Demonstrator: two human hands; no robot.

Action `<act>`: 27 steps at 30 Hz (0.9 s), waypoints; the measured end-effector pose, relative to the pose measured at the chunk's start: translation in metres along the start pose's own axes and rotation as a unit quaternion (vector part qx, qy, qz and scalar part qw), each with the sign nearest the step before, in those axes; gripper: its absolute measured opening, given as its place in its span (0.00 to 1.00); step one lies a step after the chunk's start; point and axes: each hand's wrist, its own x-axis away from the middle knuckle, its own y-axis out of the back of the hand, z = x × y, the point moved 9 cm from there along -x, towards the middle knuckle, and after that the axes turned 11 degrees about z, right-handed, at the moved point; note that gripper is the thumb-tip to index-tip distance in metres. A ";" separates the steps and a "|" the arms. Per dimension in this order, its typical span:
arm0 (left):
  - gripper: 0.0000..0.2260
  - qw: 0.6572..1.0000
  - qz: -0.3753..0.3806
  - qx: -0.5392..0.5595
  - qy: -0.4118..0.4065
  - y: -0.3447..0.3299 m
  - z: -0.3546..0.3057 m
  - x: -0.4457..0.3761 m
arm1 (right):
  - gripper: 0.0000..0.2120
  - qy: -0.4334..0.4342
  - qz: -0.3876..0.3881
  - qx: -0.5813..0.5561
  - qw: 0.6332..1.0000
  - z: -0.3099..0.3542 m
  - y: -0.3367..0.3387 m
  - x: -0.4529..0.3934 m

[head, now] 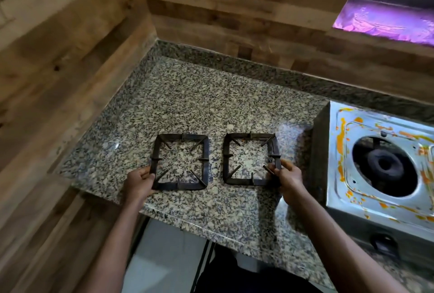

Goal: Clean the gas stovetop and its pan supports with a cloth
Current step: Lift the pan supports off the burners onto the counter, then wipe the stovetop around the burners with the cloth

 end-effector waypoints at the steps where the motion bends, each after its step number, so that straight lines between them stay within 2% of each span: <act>1: 0.12 1.000 -0.005 -0.020 -0.004 0.001 0.000 0.000 | 0.13 0.008 -0.018 0.034 0.999 0.000 0.003 0.000; 3: 0.10 0.995 -0.024 -0.093 -0.016 0.004 -0.004 0.003 | 0.13 0.036 -0.040 0.078 0.995 0.002 0.005 -0.001; 6: 0.09 0.968 -0.120 -0.212 -0.059 0.012 -0.027 0.024 | 0.13 0.075 -0.059 0.169 0.981 0.009 0.005 0.003; 8: 0.12 0.956 -0.183 -0.194 -0.124 0.010 -0.050 0.044 | 0.19 0.078 -0.054 0.181 0.979 0.012 0.006 0.009; 10: 0.12 0.954 -0.190 -0.142 -0.183 -0.003 -0.071 0.060 | 0.23 0.107 -0.059 0.186 0.975 0.026 0.004 0.020; 13: 0.11 0.950 -0.127 -0.114 -0.263 -0.055 -0.112 0.081 | 0.21 0.189 -0.028 0.183 0.964 0.060 0.001 0.044; 15: 0.11 0.936 -0.089 -0.101 -0.324 -0.101 -0.147 0.103 | 0.18 0.242 0.018 0.157 0.957 0.087 0.009 0.068; 17: 0.10 0.921 -0.061 -0.089 -0.374 -0.144 -0.181 0.132 | 0.15 0.305 0.030 0.160 0.938 0.117 0.026 0.096; 19: 0.10 0.899 0.001 -0.079 -0.431 -0.207 -0.213 0.173 | 0.14 0.353 -0.001 0.154 0.923 0.139 0.073 0.130; 22: 0.09 0.861 0.075 -0.064 -0.500 -0.290 -0.242 0.237 | 0.14 0.383 -0.051 0.125 0.914 0.153 0.154 0.172; 27: 0.07 0.787 0.220 -0.055 -0.574 -0.461 -0.244 0.384 | 0.14 0.410 -0.184 0.066 0.891 0.131 0.345 0.245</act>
